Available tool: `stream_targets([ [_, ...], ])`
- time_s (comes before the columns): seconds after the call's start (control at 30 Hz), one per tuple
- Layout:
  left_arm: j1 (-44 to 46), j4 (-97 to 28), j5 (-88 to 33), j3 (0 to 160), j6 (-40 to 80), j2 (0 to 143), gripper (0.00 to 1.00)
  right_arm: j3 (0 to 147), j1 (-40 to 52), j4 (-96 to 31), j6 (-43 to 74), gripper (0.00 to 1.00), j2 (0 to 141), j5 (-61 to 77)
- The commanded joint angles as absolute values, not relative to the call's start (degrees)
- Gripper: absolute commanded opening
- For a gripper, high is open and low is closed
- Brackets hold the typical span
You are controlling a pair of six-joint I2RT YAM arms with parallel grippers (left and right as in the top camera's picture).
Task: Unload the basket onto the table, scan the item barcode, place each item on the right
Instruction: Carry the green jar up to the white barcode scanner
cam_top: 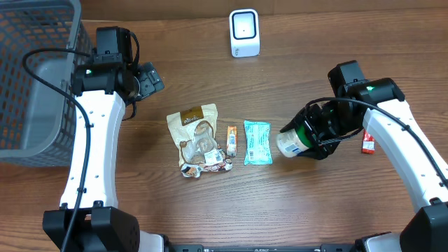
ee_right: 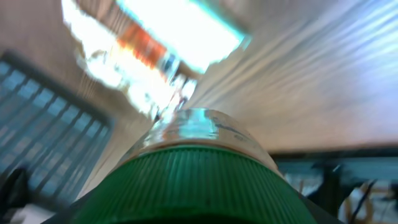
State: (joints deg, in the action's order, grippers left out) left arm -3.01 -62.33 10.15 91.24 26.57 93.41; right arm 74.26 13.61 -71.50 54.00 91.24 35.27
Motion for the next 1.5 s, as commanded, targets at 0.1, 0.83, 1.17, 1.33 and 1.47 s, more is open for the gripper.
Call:
stream_targets([
  [0.1,-2.98,-62.35,10.92,91.70,26.33,92.51,1.00,75.81,13.87,-70.08,53.52,0.04,90.11,9.87],
  [0.83,-2.98,-62.35,10.92,91.68,26.33,92.51,1.00,75.81,13.87,-51.48,31.40,0.04,90.11,-11.75],
  [1.17,-2.98,-62.35,10.92,91.68,26.33,92.51,1.00,76.95,15.25,-44.14,16.82,0.04,90.11,-8.95],
  [1.33,-2.98,-62.35,10.92,91.68,26.35,92.51,1.00,81.71,17.76,-43.05,12.29,0.03,90.11,-8.95],
  [1.47,-2.98,-62.33,10.92,91.70,26.33,92.51,1.00,86.19,19.68,-40.82,11.44,0.03,90.11,-8.97],
])
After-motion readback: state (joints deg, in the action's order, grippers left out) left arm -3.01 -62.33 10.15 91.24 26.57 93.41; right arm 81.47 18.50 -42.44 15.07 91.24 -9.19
